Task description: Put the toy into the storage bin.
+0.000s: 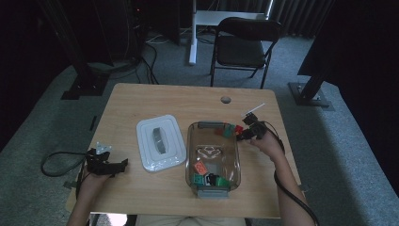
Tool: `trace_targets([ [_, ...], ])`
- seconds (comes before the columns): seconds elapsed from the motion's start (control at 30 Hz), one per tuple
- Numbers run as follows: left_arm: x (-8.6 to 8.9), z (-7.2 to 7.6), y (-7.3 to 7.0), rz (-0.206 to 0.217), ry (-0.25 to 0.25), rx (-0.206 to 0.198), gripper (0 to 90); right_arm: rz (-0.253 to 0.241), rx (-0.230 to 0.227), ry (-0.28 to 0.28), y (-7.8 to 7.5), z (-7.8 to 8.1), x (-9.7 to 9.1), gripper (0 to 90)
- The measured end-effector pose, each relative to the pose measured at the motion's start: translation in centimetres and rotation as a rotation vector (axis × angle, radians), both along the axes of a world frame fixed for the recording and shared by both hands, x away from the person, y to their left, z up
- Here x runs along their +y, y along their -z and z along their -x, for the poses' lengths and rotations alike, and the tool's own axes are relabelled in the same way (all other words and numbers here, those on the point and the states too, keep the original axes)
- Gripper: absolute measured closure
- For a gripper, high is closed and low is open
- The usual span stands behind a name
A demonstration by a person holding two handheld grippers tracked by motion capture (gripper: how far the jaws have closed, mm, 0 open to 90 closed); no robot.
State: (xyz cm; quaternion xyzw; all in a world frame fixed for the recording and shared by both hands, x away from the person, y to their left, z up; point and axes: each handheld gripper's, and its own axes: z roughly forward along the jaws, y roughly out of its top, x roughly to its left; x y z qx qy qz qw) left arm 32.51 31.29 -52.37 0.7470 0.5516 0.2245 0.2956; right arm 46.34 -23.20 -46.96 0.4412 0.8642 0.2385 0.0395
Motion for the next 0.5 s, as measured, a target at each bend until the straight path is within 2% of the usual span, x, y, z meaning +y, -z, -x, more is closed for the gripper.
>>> trace_targets([
  [0.4,0.0,0.0,0.0,0.000,0.000,0.000,2.7,0.050,0.021,0.007,1.6,-1.1,1.3,47.1],
  [0.5,0.0,0.0,0.0,0.000,0.000,0.000,2.7,0.076,0.023,0.006,2.0,-1.1,1.6,48.7],
])
